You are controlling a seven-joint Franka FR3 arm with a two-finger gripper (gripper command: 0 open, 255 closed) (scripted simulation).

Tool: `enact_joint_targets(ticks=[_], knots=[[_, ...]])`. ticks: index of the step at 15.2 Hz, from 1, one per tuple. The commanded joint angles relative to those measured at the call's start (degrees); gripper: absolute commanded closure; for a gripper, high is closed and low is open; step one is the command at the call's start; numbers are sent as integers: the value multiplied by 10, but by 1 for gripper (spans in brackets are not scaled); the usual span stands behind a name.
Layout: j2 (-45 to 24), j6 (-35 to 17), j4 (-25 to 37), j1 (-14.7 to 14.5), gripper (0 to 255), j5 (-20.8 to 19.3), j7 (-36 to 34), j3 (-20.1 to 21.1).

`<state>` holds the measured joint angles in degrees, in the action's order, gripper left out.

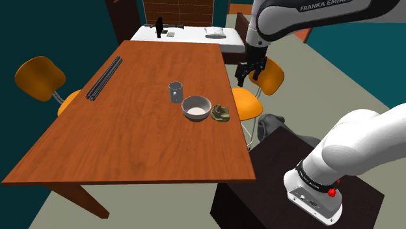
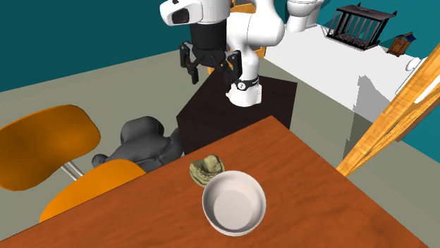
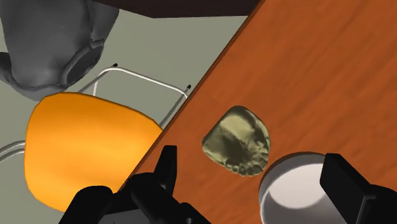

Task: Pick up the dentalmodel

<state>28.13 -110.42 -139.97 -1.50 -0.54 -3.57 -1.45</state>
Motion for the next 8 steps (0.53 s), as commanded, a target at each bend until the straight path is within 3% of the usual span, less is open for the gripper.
enact_joint_targets(ticks=[1, 8], knots=[[-38, -36, -2, -6, 0, 5, 1, 3], [-177, -146, 11, -22, 0, 19, 14, 11]])
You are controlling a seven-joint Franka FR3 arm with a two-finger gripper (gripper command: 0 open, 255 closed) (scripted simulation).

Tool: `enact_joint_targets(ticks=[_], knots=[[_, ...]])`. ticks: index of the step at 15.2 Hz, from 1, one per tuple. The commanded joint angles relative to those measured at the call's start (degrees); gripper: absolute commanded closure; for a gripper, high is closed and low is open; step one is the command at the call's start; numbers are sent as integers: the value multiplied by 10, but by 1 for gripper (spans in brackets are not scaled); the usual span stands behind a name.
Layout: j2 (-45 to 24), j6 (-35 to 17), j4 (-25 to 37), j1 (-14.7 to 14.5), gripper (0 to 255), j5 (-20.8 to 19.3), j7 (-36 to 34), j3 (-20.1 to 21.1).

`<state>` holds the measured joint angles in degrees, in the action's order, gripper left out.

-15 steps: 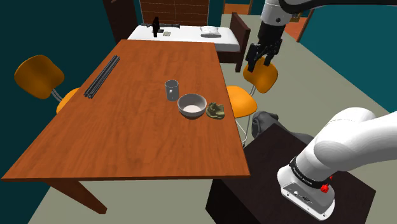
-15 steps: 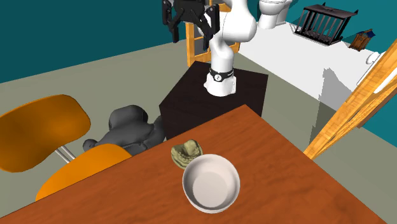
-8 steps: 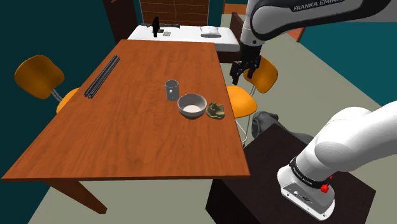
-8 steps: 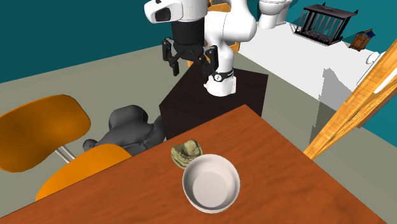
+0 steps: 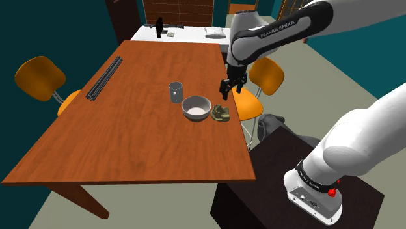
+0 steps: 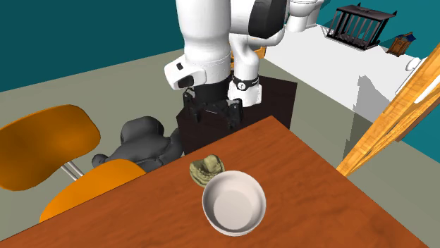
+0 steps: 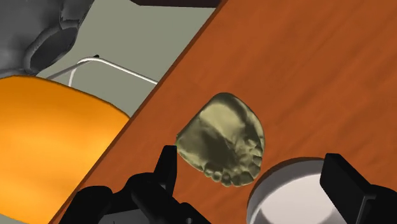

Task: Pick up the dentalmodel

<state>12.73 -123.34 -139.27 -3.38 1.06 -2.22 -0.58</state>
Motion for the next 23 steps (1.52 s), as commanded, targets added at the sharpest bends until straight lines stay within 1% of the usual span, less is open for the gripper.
enact_joint_targets(ticks=[1, 6, 7, 14, 16, 17, 23], knots=[[-44, -31, 9, -5, 0, 5, 3, 4], [-153, -94, 44, -15, 0, 14, 13, 12], [-156, -96, 45, -15, 0, 14, 13, 12], [-202, -154, 33, -15, 0, 16, 16, 13], [-202, -154, 33, -15, 0, 16, 16, 13], [-202, -153, 33, -15, 255, 16, 16, 13], [-203, -154, 33, -15, 255, 16, 16, 13]])
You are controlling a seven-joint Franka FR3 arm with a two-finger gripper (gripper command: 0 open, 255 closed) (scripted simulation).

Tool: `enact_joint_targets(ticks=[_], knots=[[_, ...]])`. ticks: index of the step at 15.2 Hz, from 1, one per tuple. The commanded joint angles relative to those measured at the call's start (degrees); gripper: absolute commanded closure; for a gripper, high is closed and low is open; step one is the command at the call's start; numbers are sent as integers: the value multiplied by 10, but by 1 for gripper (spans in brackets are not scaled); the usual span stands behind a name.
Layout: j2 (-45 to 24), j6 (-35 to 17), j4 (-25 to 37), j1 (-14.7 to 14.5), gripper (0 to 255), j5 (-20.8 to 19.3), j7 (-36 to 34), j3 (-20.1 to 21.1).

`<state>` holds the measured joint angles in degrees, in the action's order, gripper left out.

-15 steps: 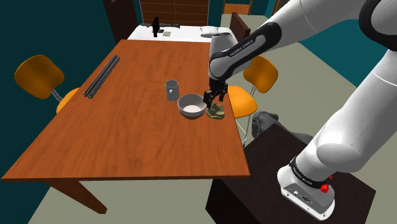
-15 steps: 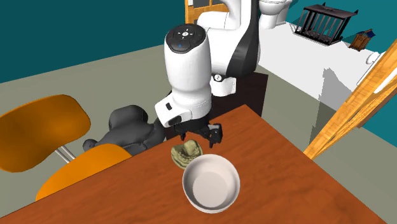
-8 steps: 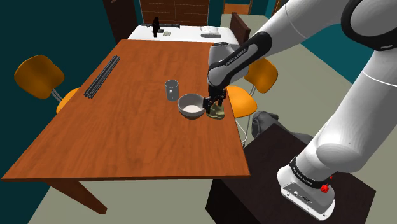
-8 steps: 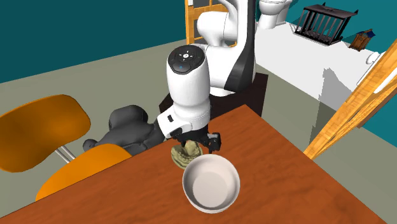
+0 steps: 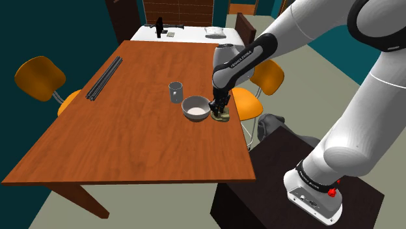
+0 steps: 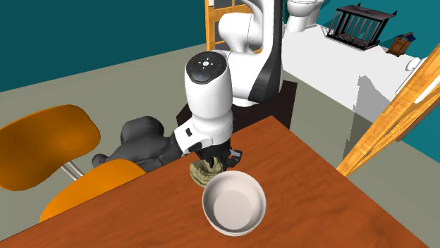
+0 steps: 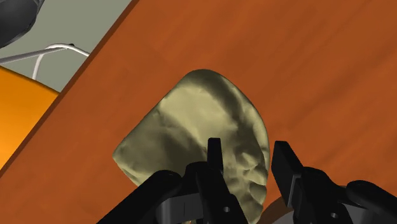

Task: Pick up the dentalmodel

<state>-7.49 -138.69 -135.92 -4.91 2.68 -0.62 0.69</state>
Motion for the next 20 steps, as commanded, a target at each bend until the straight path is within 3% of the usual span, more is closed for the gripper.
enact_joint_targets(ticks=[1, 20], knots=[[0, 0, 0, 0, 255, 0, 0, 0], [86, 117, 30, 1, 255, -4, -5, -1]])
